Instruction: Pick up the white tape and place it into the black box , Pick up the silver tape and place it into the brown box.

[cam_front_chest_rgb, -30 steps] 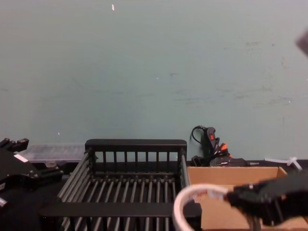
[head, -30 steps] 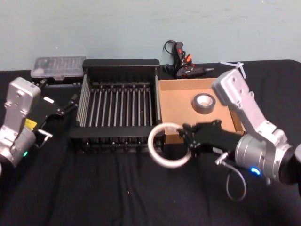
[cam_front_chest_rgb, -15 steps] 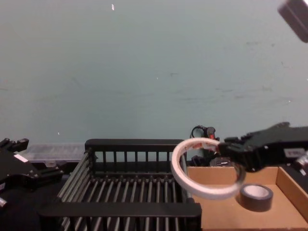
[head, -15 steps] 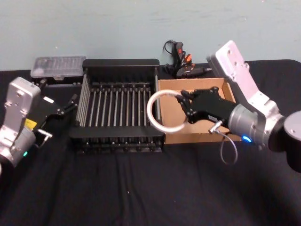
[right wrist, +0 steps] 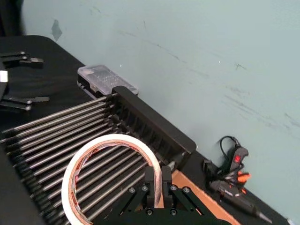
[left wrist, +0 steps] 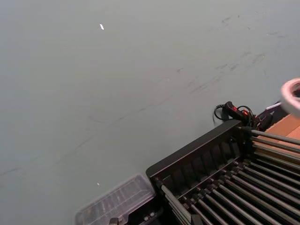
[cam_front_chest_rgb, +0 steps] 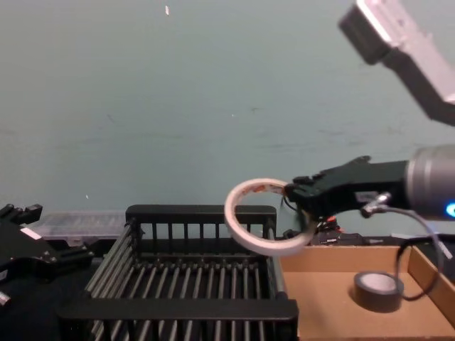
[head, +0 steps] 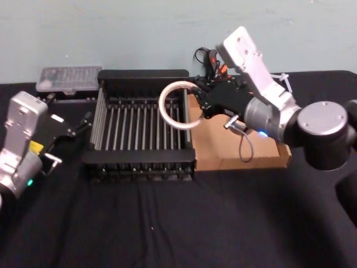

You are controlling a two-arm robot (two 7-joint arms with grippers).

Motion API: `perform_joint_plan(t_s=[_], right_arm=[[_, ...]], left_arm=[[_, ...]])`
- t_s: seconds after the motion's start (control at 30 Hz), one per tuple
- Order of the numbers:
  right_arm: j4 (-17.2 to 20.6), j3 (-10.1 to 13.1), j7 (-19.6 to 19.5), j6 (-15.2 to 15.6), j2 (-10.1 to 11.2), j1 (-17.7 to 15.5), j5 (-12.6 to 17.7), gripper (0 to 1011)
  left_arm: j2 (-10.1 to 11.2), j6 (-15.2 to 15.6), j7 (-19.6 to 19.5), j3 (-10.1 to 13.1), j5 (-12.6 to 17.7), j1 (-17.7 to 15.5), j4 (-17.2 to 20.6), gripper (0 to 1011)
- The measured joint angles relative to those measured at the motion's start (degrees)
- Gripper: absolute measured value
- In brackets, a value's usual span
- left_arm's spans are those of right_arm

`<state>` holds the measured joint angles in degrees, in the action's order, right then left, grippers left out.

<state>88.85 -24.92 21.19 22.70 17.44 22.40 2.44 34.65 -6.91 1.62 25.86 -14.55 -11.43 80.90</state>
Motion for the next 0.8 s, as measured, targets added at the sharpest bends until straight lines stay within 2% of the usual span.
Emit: perform_joint_plan(t_s=[0.13,0.23,0.37,0.8], right_arm=[[-3.5,-0.8,-0.1,-1.5,-1.6,2.2,-1.0,97],[-8.3,-1.7,-0.7,-3.7,-3.7,4.8,-2.4,97],[-12.8,-2.4,-1.5,-6.3,-5.7,6.7,-3.7,97],[-25.8,-4.8,-3.5,-14.7,-10.9,10.7,-8.5,97]], left_arm=[[0.0,0.0,0.0,0.0,0.0,0.0,0.0,1001],[0.0,0.0,0.0,0.0,0.0,0.0,0.0,1001],[0.0,0.0,0.0,0.0,0.0,0.0,0.0,1001],[0.0,0.0,0.0,0.0,0.0,0.0,0.0,1001]])
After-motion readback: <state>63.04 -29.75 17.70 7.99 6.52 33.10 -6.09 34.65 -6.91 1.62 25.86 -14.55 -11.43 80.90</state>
